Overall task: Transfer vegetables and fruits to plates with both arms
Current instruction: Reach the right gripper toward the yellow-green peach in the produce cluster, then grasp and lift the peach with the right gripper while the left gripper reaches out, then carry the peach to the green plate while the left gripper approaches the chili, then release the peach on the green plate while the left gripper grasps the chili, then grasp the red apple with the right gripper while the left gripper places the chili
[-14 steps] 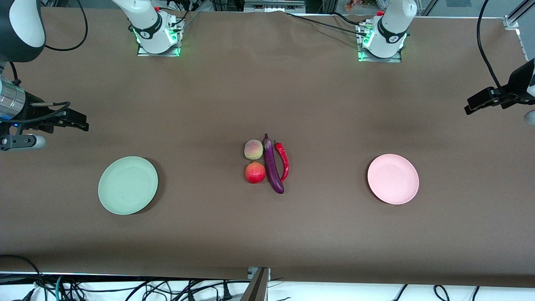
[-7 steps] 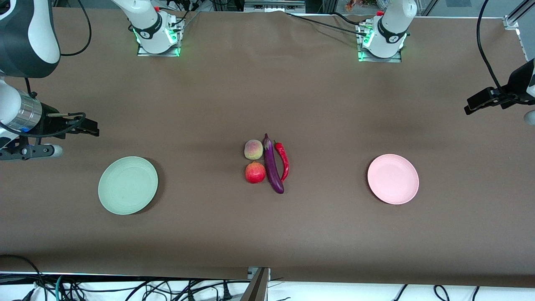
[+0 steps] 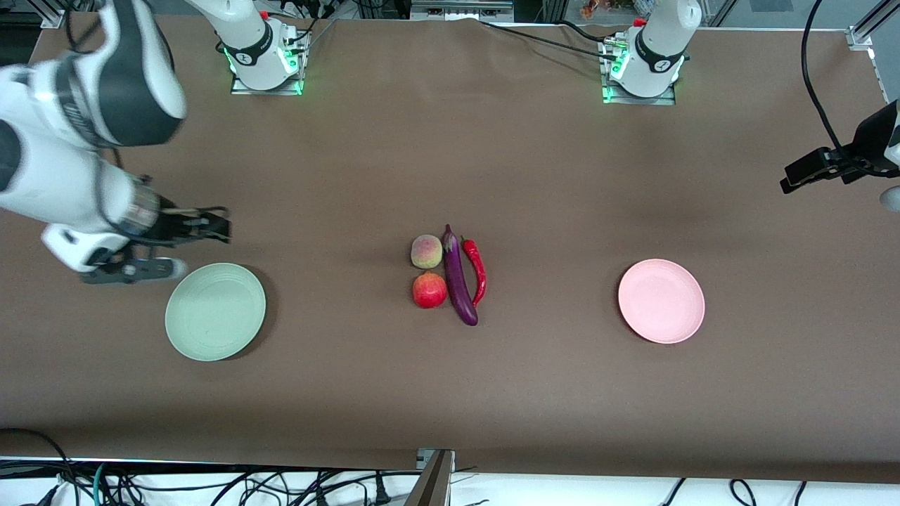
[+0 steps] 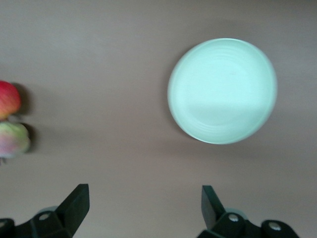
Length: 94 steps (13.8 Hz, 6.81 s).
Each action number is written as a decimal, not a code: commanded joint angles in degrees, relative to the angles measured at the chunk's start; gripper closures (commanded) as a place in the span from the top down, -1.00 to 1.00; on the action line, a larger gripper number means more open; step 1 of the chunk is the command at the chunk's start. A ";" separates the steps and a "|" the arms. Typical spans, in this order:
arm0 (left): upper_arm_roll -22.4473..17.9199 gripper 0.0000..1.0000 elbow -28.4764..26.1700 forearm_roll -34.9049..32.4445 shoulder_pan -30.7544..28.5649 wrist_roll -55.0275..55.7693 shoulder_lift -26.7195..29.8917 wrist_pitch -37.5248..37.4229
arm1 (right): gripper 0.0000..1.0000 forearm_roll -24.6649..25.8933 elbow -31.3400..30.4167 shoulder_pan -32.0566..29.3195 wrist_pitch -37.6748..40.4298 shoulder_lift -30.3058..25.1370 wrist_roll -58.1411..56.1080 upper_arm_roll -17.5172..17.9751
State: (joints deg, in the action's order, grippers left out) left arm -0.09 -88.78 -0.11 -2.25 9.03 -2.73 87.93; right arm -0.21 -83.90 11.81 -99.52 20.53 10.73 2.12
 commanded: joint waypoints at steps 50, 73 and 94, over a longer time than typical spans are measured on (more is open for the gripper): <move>2.73 1.00 11.70 14.87 30.19 33.59 -43.23 30.71 | -0.52 -4.63 0.94 -8.36 -12.01 16.02 -21.69 -5.46; 2.73 -0.21 12.57 15.05 34.68 40.01 -50.10 34.77 | 1.00 -3.21 4.88 -12.16 -19.50 18.85 -24.28 -0.64; 2.03 -1.00 11.61 4.15 6.66 -13.84 -42.71 19.39 | 1.00 -2.51 5.07 19.30 -42.15 27.98 35.32 2.36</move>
State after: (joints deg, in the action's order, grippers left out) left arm 1.14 -75.31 5.14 7.92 1.83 -46.63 107.81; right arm -3.23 -79.37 30.35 -140.61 48.04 44.75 4.92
